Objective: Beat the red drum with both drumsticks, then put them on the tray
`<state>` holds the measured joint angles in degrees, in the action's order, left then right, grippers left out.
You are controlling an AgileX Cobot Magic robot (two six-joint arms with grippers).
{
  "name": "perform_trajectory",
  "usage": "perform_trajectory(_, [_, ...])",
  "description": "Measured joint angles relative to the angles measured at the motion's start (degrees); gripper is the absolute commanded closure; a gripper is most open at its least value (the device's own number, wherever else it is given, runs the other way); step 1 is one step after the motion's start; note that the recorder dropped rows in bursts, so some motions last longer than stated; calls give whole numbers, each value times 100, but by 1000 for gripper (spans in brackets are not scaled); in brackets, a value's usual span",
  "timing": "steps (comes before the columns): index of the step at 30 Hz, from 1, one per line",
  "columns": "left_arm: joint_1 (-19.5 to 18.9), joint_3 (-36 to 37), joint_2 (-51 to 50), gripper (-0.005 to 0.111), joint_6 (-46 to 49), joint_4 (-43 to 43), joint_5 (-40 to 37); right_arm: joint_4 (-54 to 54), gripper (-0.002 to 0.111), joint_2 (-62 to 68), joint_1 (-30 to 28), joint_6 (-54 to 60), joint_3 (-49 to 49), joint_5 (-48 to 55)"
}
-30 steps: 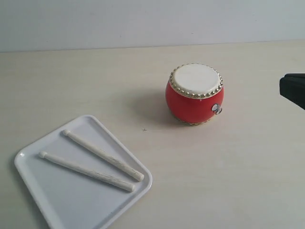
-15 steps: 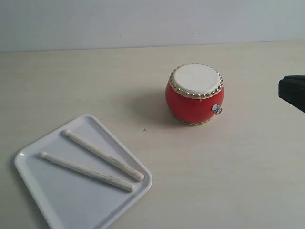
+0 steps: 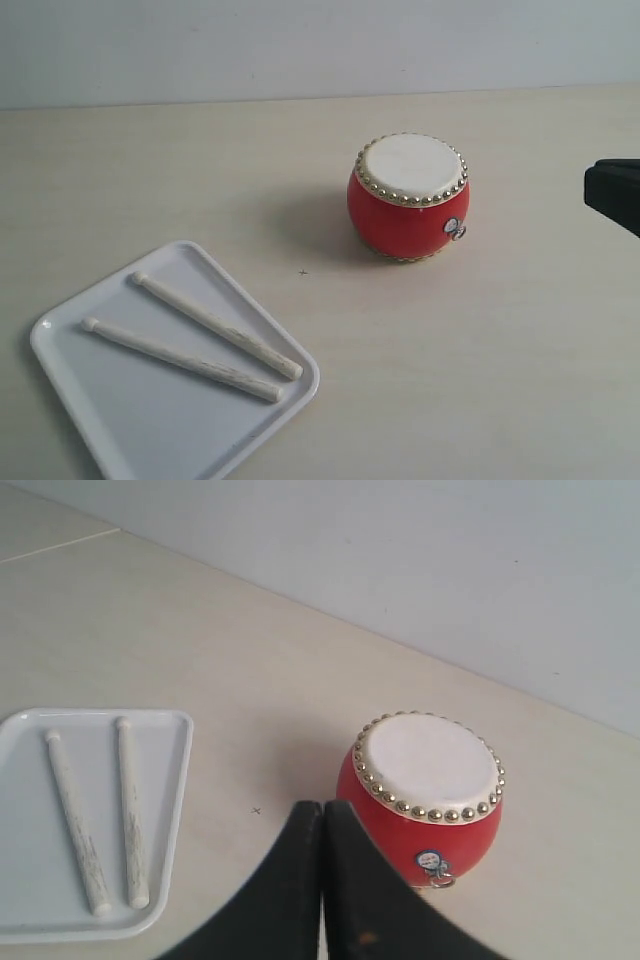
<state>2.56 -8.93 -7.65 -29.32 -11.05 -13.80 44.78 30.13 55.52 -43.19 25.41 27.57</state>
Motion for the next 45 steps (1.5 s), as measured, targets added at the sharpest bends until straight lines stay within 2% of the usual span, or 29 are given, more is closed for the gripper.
perform_trajectory(4, [-235, 783, 625, 107, -172, 79, 684, 0, 108, 0, 0, 0, 0, 0])
perform_trajectory(17, [-235, 876, 731, 107, -479, 134, 830, 0, 108, 0, 0, 0, 0, 0])
perform_trajectory(28, [-256, 876, 731, 107, 1331, 685, 794, 0, 108, 0, 0, 0, 0, 0])
perform_trajectory(45, [-256, 876, 731, 107, 1539, 706, 633, 0, 108, 0, 0, 0, 0, 0])
